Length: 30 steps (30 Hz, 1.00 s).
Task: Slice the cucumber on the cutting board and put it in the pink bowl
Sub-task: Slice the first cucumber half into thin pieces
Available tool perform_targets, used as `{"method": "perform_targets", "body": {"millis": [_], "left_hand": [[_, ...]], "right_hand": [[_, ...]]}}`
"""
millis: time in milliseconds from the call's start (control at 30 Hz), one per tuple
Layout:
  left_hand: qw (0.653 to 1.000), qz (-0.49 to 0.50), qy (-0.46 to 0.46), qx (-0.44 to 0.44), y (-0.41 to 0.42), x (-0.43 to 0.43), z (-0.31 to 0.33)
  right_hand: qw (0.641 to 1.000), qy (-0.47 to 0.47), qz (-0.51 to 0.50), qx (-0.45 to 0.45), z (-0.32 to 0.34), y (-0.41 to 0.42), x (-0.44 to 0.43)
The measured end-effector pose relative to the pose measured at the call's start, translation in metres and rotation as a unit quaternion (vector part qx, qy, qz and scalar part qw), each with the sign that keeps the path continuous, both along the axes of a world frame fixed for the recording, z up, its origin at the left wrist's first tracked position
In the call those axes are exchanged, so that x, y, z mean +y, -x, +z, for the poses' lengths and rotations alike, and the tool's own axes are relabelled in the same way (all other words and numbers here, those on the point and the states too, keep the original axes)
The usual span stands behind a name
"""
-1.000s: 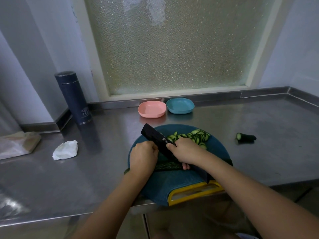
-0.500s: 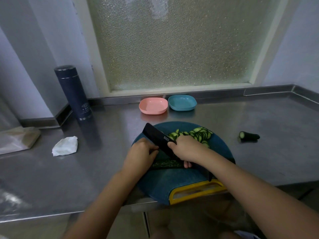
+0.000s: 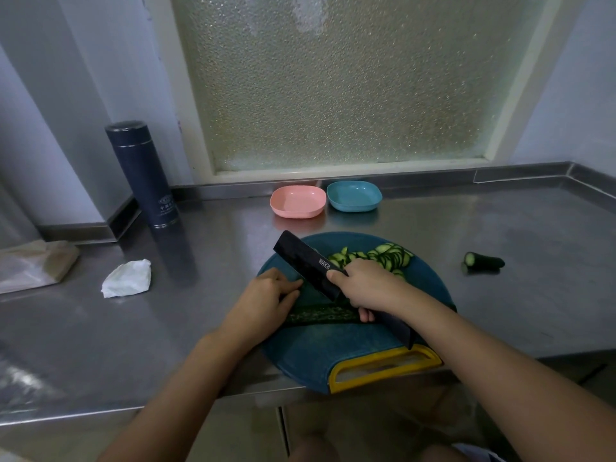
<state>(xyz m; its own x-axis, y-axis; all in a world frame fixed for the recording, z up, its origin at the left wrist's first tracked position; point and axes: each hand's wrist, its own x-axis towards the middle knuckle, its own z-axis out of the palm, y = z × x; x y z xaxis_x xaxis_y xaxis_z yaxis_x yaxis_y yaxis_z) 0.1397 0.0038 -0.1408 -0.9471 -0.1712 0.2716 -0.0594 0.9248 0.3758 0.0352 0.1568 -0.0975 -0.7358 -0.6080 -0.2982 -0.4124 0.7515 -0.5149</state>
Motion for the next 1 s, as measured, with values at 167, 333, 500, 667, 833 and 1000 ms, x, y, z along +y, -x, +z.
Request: {"method": "perform_targets", "body": {"millis": [167, 333, 500, 667, 833, 1000], "left_hand": [[1.000, -0.003, 0.003, -0.003, 0.0000, 0.0012, 0.0013], [1.000, -0.016, 0.012, -0.011, 0.0013, 0.0004, 0.0024], [1.000, -0.015, -0.009, -0.003, 0.0026, -0.0017, 0.0004], [1.000, -0.007, -0.025, 0.015, -0.0006, 0.0005, -0.0008], [1.000, -0.011, -0.025, 0.015, -0.0006, 0.0010, -0.0002], [1.000, -0.012, -0.016, 0.010, 0.0003, 0.0018, 0.0009]], "right_hand": [[1.000, -0.006, 0.011, 0.013, 0.0008, -0.0009, -0.0001], [0.999, -0.025, 0.017, 0.036, 0.0012, -0.0030, -0.0027], [0.998, -0.045, 0.022, 0.049, 0.0031, -0.0055, -0.0053], [0.998, -0.040, -0.001, 0.039, -0.0007, -0.0042, -0.0043], [0.999, -0.008, 0.010, 0.035, -0.0024, -0.0018, 0.0007], [0.998, -0.012, 0.026, 0.051, 0.0000, -0.0050, 0.0016]]}}
